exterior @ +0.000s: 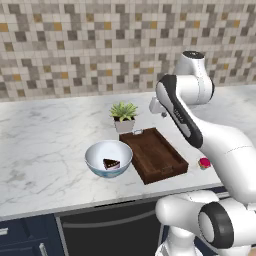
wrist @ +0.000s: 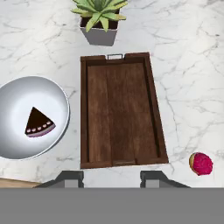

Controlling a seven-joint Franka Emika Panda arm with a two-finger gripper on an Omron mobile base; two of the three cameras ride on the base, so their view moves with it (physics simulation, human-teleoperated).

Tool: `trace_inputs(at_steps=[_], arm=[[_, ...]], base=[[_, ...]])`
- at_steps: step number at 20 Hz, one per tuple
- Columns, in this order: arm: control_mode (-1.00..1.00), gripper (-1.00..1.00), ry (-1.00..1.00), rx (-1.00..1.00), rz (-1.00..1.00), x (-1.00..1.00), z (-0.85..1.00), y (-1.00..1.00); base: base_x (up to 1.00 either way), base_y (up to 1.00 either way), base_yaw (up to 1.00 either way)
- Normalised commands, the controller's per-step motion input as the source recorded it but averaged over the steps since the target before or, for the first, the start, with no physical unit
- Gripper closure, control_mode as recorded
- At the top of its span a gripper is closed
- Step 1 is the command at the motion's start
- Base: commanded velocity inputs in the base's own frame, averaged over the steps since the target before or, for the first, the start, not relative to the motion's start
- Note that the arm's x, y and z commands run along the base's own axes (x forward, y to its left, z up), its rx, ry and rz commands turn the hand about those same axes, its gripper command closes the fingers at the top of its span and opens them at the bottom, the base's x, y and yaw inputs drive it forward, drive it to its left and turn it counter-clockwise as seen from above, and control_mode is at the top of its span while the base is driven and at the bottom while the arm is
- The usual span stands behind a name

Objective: Place the bowl with cake and the cupcake onto the tray.

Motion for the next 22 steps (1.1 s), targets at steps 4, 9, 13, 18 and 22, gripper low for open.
trace_inputs(at_steps=[4, 9, 13, 18, 22], arm=[[-1.00, -1.00, 0.00, 0.00, -0.06, 0.20, -0.13, 0.13], [-1.00, -1.00, 0.11, 0.00, -0.14, 0.23, -0.49, 0.78], [-1.00, -1.00, 0.10, 0.00, -0.14, 0.15, -0.35, 0.65], [-1.00, -1.00, 0.06, 0.00, -0.07, 0.22, -0.29, 0.31], [-1.00, -1.00, 0.18, 0.01, 0.06, 0.12, -0.36, 0.09]], base=[[0.00, 0.00, 0.00], [0.00, 0.00, 0.00], [0.00, 0.00, 0.00], [0.00, 0.00, 0.00], [0.00, 0.00, 0.00]])
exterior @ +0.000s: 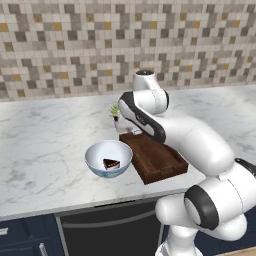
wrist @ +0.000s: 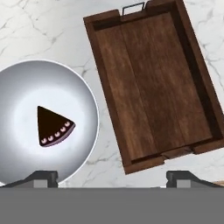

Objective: Place the bowl with cake and the cupcake onto the tray.

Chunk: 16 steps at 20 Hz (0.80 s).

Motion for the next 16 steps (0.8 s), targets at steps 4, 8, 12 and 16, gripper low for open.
trace_inputs(at_steps=[4, 8, 12, 16], arm=[[-1.00, -1.00, 0.00, 0.02, 0.00, 0.06, -0.33, 0.25], [-1.00, -1.00, -0.08, 0.00, -0.01, 0.12, -0.18, 0.20], [-1.00, -1.00, -0.16, 0.00, 0.00, 0.09, -0.34, 0.05], [-1.00, -1.00, -0.14, 0.00, 0.00, 0.04, -0.39, 0.00]], base=[[0.00, 0.00, 0.00], [0.00, 0.00, 0.00], [0.00, 0.00, 0.00], [0.00, 0.00, 0.00]])
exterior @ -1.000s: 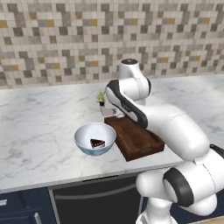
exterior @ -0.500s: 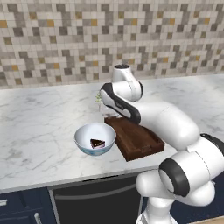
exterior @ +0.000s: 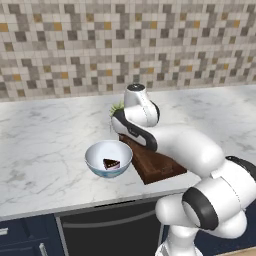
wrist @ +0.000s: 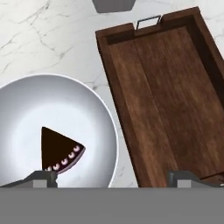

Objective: Place the bowl with cake and the cupcake onto the tray.

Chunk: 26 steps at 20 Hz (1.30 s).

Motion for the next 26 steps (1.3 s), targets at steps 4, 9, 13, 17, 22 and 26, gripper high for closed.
trace_inputs(at_steps=[4, 9, 13, 17, 22, 26], arm=[[-1.00, -1.00, -0.08, 0.00, 0.00, 0.02, -0.38, -0.02], [-1.00, -1.00, 0.00, 0.04, 0.00, 0.08, -0.32, -0.09], [-1.00, -1.00, 0.00, 0.01, 0.00, 0.14, -0.22, -0.02], [-1.00, -1.00, -0.04, 0.00, 0.00, 0.12, -0.26, 0.00], [-1.00, -1.00, -0.04, 0.00, 0.00, 0.15, -0.18, 0.02], [-1.00, -1.00, -0.04, 0.00, 0.00, 0.14, -0.20, 0.02]], base=[[0.00, 0.00, 0.00], [0.00, 0.00, 0.00], [0.00, 0.00, 0.00], [0.00, 0.00, 0.00], [0.00, 0.00, 0.00], [0.00, 0.00, 0.00]])
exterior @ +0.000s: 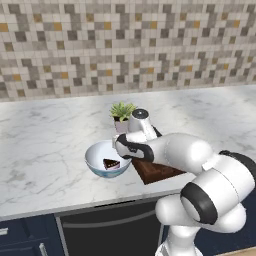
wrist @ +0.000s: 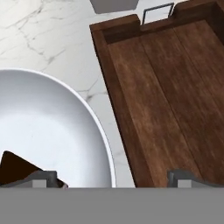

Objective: Place the bowl with cake and the cupcake onto the tray.

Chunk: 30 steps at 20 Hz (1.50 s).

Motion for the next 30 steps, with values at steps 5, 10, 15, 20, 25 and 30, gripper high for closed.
trace_inputs(at_steps=[5, 10, 15, 20, 25, 30], arm=[[-1.00, -1.00, -0.01, 0.00, 0.00, 0.28, -0.15, 0.10], [-1.00, -1.00, 0.00, 0.00, 0.00, 0.17, -0.19, 0.05], [-1.00, 1.00, 0.00, 0.01, 0.00, 0.04, -0.19, 0.01], [-1.00, 1.00, 0.00, 0.00, 0.00, 0.00, -0.02, 0.00], [-1.00, 1.00, 0.00, 0.00, 0.00, -0.02, 0.09, -0.01], [-1.00, 1.00, -0.07, 0.04, -0.11, -0.03, 0.53, -0.12]], base=[[0.00, 0.00, 0.00], [0.00, 0.00, 0.00], [0.00, 0.00, 0.00], [0.00, 0.00, 0.00], [0.00, 0.00, 0.00], [0.00, 0.00, 0.00]])
